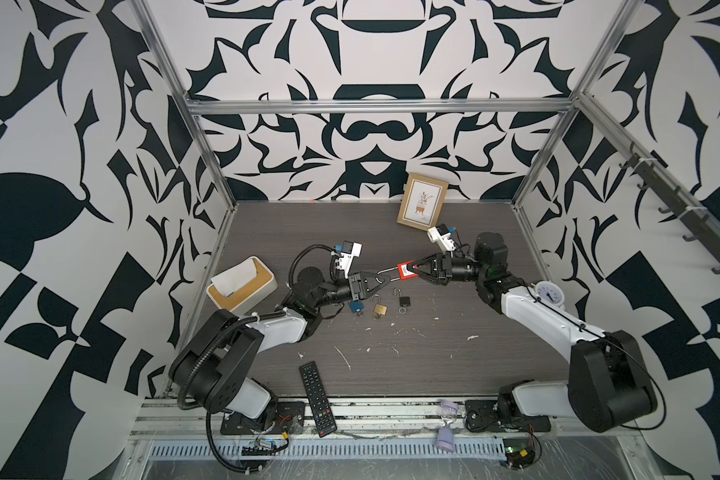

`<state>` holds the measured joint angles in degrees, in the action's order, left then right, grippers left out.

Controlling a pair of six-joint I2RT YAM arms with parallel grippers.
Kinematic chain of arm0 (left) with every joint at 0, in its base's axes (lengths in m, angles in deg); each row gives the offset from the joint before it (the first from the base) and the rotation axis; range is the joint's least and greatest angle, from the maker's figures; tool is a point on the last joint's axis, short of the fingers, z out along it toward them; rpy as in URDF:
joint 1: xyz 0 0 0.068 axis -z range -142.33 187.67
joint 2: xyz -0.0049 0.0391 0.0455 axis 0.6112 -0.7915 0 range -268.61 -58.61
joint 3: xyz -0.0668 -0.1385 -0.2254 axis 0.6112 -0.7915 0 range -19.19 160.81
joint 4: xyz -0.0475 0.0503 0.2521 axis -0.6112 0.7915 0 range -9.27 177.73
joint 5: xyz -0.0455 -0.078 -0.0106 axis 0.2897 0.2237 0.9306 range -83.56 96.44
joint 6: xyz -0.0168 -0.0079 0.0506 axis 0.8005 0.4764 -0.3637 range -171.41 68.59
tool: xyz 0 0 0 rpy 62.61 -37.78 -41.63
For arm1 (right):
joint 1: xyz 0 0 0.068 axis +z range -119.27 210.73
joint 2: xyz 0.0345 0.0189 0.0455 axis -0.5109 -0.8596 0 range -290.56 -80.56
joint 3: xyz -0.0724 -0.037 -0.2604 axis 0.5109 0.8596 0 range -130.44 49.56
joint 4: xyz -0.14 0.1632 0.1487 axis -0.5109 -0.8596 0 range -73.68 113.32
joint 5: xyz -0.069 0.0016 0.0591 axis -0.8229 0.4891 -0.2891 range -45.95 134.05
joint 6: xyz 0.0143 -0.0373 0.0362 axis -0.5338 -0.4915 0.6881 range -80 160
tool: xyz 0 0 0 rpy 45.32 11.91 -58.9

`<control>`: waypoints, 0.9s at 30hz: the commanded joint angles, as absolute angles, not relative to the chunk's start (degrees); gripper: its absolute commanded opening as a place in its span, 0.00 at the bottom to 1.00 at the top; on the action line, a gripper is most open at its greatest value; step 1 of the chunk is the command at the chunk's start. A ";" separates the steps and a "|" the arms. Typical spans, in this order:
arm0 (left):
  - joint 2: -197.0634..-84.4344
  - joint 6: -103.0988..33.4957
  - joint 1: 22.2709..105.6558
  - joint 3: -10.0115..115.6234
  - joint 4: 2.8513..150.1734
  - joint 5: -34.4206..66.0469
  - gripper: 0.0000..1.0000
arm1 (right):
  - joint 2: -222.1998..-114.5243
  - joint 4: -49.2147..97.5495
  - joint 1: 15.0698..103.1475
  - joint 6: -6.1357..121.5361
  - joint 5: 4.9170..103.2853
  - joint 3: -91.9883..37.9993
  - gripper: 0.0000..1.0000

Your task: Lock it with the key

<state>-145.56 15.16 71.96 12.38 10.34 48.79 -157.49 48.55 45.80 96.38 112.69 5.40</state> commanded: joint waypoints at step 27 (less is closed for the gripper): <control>-146.72 20.03 74.04 13.94 -1.01 50.93 0.00 | -158.02 68.96 45.83 99.49 102.94 13.00 0.00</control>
<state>-147.29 20.82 72.13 12.38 5.97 48.90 -156.79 65.62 45.75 97.95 109.19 12.37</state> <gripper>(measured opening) 0.067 0.215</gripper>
